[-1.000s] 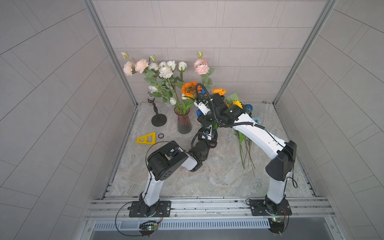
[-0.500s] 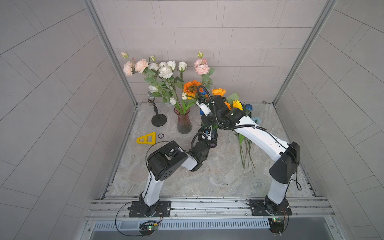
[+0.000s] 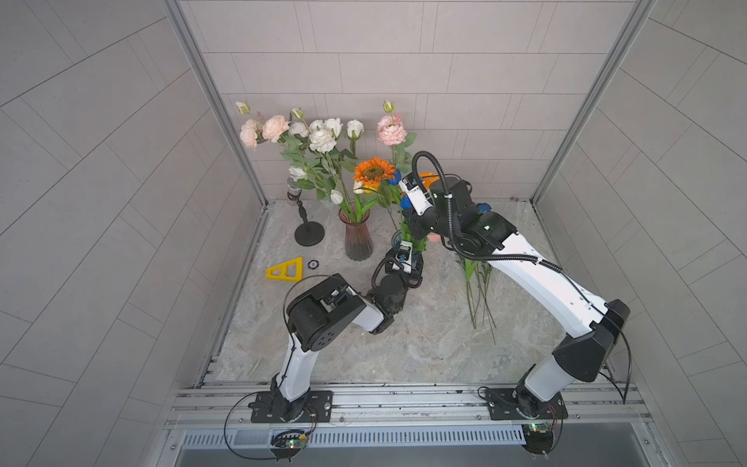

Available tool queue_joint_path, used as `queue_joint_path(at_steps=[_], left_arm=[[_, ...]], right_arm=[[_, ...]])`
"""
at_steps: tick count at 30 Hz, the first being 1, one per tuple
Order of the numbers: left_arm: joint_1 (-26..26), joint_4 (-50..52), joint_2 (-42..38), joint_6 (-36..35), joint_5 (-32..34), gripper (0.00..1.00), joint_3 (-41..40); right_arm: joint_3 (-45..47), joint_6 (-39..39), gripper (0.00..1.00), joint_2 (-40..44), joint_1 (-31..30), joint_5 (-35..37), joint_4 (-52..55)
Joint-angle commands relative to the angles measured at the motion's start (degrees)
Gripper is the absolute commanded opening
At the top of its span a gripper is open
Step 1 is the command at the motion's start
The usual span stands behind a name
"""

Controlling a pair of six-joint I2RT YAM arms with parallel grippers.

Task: Pick out blue flowers from the vase
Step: Pick up the flower from the vase, then place the flower at the center of the board.

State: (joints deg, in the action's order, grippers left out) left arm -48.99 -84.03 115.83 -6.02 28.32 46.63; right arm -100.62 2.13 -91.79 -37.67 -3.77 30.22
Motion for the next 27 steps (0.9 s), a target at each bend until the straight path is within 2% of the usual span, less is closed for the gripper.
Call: queue_joint_path(at_steps=[1, 7, 16, 23, 27], left_arm=[[0.2, 5.8, 2.6, -1.7, 0.7, 0.42, -0.9], [0.1, 5.8, 2.7, -1.8, 0.8, 0.42, -0.8], [-0.1, 5.8, 2.8, -2.3, 0.8, 0.42, -0.6], [-0.5, 5.7, 2.9, -3.1, 0.9, 0.42, -0.4], [-0.6, 5.7, 3.1, -3.3, 0.9, 0.42, -0.3]], right_arm=[[0.8, 1.6, 0.17, 2.2, 0.2, -4.1, -4.1], [1.2, 2.5, 0.17, 6.8, 0.1, -7.1, -8.7], [2.0, 2.2, 0.17, 18.4, -0.5, -5.8, -10.8], [4.2, 0.0, 0.17, 28.4, -0.5, 0.3, -9.9], [2.0, -2.1, 0.17, 31.2, -0.5, 7.3, -3.9]])
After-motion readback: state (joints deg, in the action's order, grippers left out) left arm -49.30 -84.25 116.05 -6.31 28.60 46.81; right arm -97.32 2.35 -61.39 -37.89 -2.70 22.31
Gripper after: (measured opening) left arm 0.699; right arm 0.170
